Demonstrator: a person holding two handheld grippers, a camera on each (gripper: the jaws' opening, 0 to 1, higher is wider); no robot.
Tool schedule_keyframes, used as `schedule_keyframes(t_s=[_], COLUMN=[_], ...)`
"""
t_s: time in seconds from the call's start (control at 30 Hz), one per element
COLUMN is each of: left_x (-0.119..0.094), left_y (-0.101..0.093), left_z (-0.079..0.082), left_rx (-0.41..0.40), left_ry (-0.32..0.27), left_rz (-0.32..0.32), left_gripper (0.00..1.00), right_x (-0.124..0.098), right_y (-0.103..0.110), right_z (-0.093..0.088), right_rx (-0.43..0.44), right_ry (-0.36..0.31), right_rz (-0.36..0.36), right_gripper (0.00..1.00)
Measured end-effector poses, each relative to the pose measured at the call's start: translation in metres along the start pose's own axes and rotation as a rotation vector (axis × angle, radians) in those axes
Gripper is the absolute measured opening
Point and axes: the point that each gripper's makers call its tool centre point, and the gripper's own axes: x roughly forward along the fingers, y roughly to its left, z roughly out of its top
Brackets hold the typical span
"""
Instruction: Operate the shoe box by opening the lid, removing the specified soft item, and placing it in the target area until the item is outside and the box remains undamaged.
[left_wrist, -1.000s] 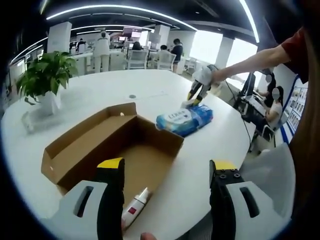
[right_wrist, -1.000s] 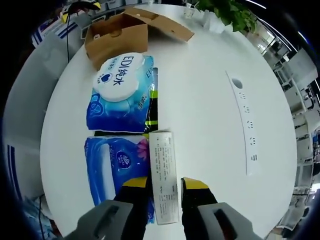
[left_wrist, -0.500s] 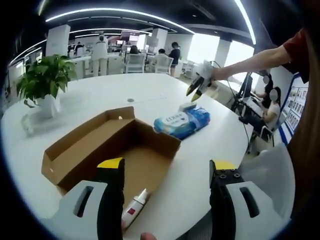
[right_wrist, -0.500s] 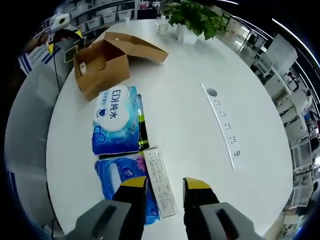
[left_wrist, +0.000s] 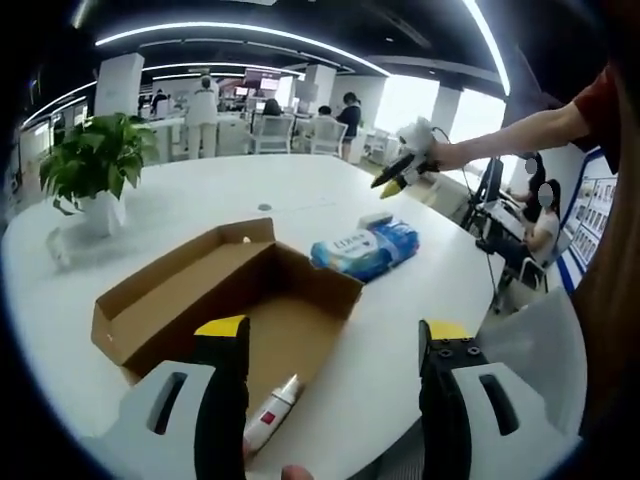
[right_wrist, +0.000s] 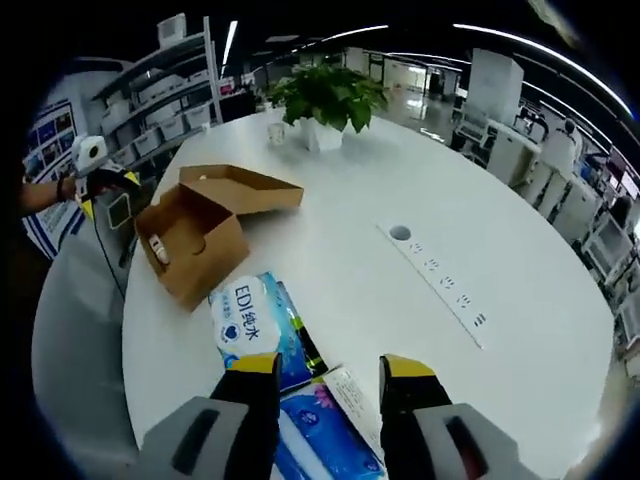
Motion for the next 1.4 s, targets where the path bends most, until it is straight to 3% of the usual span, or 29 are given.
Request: schedule_keyframes(t_s=[0.13,0.27,0.43,0.53,0.8,1.4], left_x=[-0.004,-0.007,-0.011,-0.012,-0.018,-0.031], left_y=[0.002,0.004,0.008,0.009,0.016,0.05], left_z=[0.0,0.001,0.001,0.0,-0.001,-0.014], left_rx=[-0.004,-0.007,-0.013,-0.016,-0.024,-0.06], left_ry=[-0.008,-0.015,-0.026,-0.027,-0.035,-0.034], left_rz=[0.003,0.005,0.011,0.012,0.02,0.059], left_gripper=[0.68,0.68,0.68,0.68,0.68,0.67], right_x=[0.001,0.003,0.004,0.008,0.014,0.025], right_y=[0.013,0.028,0.055,0.063,0.111,0.197], right_z=[0.012,0.014,0.027,0.03,0.057,0.09], right_rx=[0.053,0.052,0.085,0.078,0.086,0.04], right_ry=[-0.071,-0.076,-0.147,-0.151,-0.244,-0.316], right_rz=[0.016,0.025,0.058,0.069,0.127,0.237], right_gripper=[0.38,0.39,0.41,0.42,0.46,0.48])
